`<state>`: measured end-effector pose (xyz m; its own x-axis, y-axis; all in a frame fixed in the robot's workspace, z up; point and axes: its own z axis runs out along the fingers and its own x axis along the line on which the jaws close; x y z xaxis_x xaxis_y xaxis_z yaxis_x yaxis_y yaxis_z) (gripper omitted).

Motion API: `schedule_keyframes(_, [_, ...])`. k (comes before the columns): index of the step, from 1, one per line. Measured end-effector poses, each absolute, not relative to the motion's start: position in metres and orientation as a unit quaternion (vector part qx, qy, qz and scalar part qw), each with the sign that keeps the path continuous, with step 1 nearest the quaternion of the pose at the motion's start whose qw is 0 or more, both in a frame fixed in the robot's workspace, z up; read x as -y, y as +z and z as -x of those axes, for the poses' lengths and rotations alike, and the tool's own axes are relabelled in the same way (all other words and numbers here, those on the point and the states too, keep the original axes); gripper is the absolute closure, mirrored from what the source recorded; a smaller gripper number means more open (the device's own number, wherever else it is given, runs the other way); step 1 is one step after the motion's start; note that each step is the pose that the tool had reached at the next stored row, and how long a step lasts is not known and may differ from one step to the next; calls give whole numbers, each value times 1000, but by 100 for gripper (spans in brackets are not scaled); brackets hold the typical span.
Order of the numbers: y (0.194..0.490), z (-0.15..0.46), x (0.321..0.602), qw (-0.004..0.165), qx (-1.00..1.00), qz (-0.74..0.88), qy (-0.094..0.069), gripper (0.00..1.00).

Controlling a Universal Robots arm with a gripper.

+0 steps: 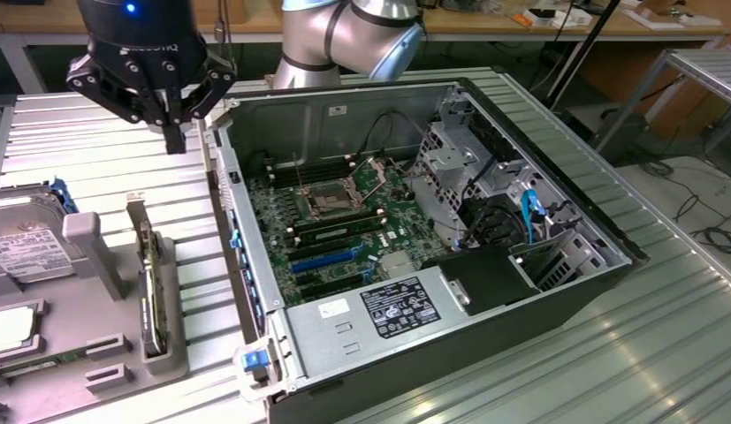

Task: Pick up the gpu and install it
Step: 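Reach for the gpu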

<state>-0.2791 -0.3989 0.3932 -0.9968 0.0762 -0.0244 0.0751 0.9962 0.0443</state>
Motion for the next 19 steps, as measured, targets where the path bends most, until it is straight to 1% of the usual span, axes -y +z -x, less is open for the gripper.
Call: schedule_keyframes(19, [393, 312, 399, 13, -999, -38, 22, 89])
